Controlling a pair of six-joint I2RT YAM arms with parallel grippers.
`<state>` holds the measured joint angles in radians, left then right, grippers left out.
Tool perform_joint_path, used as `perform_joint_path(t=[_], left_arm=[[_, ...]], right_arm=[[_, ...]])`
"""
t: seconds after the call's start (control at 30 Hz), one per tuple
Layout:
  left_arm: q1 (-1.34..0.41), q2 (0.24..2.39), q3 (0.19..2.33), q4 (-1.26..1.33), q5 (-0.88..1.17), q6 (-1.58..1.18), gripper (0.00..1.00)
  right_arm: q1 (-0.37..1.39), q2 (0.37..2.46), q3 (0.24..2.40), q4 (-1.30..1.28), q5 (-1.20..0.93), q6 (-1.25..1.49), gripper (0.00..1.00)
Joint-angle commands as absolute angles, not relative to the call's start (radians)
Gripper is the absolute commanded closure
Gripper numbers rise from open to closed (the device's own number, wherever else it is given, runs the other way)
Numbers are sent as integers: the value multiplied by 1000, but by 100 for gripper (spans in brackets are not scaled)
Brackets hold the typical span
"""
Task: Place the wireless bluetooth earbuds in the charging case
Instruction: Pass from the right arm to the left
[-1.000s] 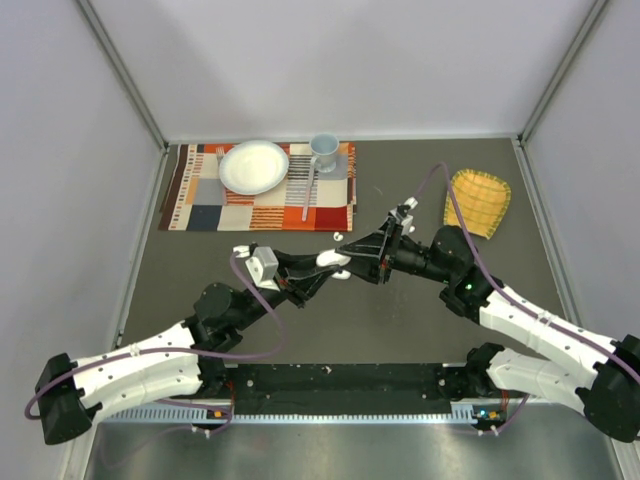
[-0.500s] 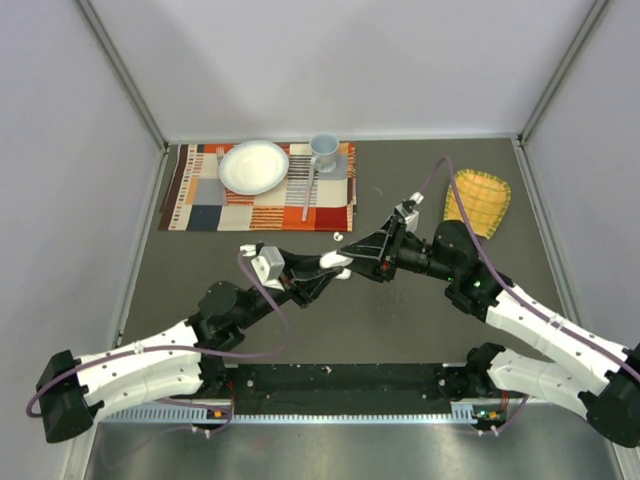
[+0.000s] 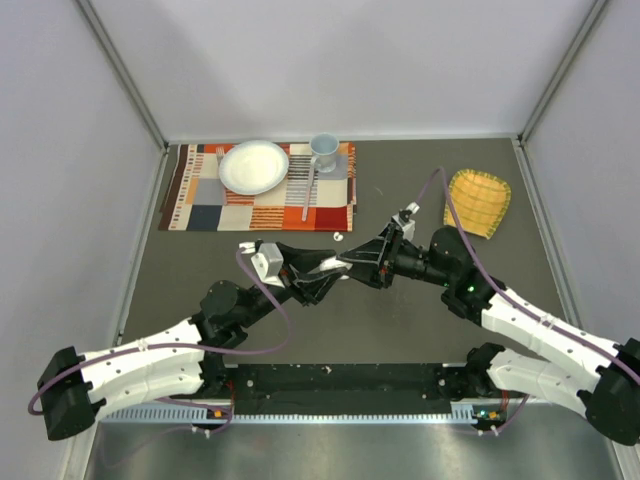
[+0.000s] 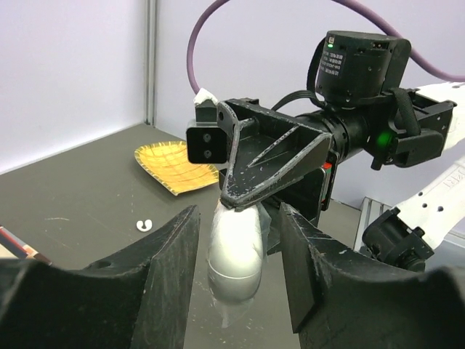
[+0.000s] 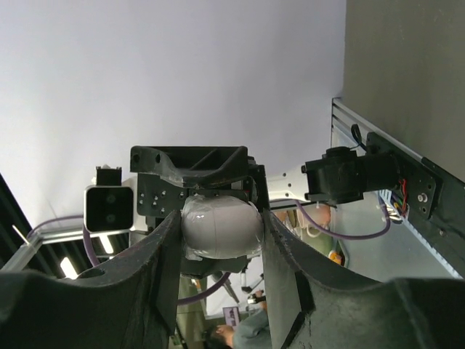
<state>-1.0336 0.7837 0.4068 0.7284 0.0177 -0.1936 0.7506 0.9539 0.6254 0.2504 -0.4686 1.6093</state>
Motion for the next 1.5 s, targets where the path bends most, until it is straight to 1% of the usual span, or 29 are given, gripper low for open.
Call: perform_joint_path(t=[0.0,0.13,0.2,0.37,0.4,0.43,0.47,0.53,0.6,0.73,0.83,0.97,1.03,1.07,1.13,1.2,1.3,1.33,1.4,1.47], left_arm=[[-1032,793,430,802,26,-212,47],[-1032,792,423,801,34,-215,45],[-1032,792,423,798,37,-215,44],[-1032,788,422,795,35,-212,43],[-1032,788,422,795,32,-212,44],[-1032,790,423,795,28,-212,47],[-1032,793,423,804,23,-212,53],[-1032,807,431,813,12,-207,58],[-1032,816,439,818,17,-203,59],[-1032,836,446,842,35,-201,54],[-1032,848,454,831,55,-201,53],[-1034,856,454,839,55,-209,57],[-1032,862,463,839,58,-207,65],[-1032,865,466,838,57,-203,67],[-1032,870,471,838,55,-201,65],[-1034,871,472,845,54,-201,55],[-1034,871,477,844,55,-199,52],[-1034,871,479,844,58,-198,49],[-1034,874,485,841,61,-196,49],[-1034,876,489,830,63,-192,53]], right_arm=[[753,953,611,389,-471,1675,83],[752,937,589,468,-442,1718,83],[753,924,583,472,-414,1718,83],[753,916,578,483,-411,1721,83],[753,916,575,501,-411,1729,83],[753,916,572,506,-413,1744,83],[752,917,559,511,-417,1756,83],[753,928,526,625,-410,1813,83],[753,937,502,667,-414,1839,83],[753,943,523,620,-437,1813,83],[753,933,528,604,-433,1806,83],[753,922,535,580,-428,1793,83],[753,919,535,565,-431,1789,83],[753,919,537,560,-433,1787,83],[753,920,537,557,-436,1784,83],[753,922,537,552,-436,1784,83],[753,925,538,543,-437,1781,82],[752,927,540,542,-439,1778,82],[753,931,541,537,-440,1775,82],[753,930,541,540,-440,1775,82]])
